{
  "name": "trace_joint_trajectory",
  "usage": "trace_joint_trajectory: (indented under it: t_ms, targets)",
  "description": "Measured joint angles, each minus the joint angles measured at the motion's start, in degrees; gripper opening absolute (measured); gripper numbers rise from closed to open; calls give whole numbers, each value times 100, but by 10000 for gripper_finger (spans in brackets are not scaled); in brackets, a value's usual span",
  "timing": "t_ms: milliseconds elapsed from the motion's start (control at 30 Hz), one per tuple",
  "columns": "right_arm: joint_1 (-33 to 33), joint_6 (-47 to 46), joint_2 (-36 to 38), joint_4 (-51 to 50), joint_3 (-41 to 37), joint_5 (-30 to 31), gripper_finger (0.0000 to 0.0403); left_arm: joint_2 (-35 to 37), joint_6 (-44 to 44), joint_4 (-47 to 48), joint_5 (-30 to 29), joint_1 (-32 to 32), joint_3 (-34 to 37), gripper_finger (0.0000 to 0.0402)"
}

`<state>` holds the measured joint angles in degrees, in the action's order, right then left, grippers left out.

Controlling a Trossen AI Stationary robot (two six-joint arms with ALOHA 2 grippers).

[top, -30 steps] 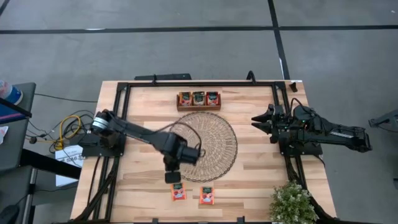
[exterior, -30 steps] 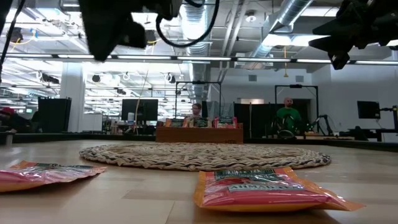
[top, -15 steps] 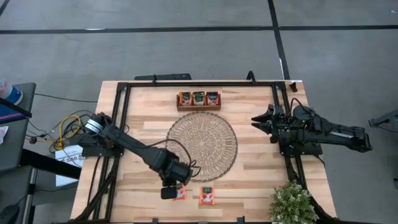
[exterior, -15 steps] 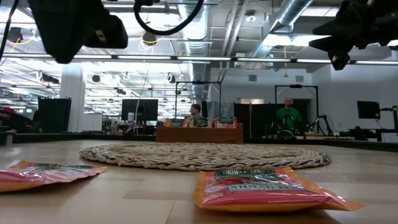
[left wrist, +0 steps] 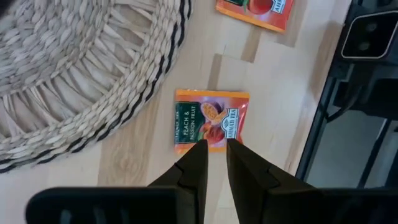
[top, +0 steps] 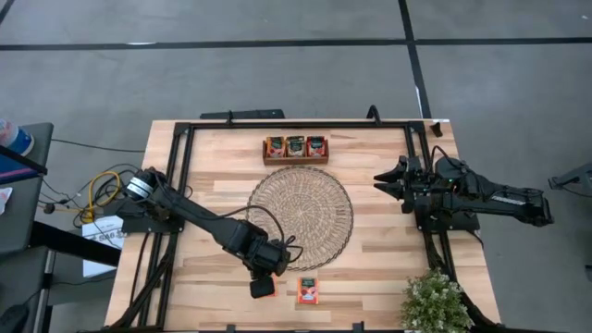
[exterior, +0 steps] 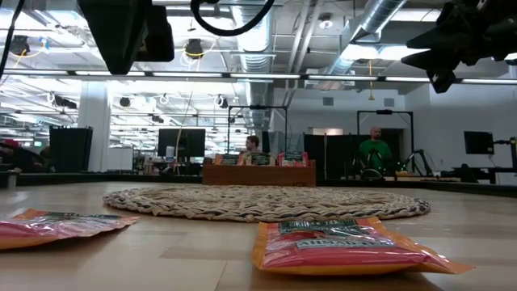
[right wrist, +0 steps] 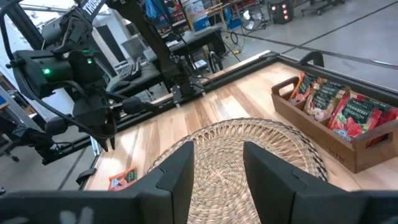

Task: Pick & Place Tea
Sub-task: Put the orange tea bag into the left section of the wooden organizer

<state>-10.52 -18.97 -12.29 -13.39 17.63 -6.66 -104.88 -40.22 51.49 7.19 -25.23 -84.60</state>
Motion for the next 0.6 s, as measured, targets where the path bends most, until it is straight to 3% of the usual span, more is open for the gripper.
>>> trace_joint_trajectory:
  t_ms: [300,467,600]
  targets:
    - [0,7,0,0,0,0,130,-7,-146,21,108,-12,0,64]
    - [0,5,0,0,0,0,130,-12,-26,93,53,-54,0,104]
    - [0,4,0,0,0,-86,130,-20,-34,227,-331,-93,0,148]
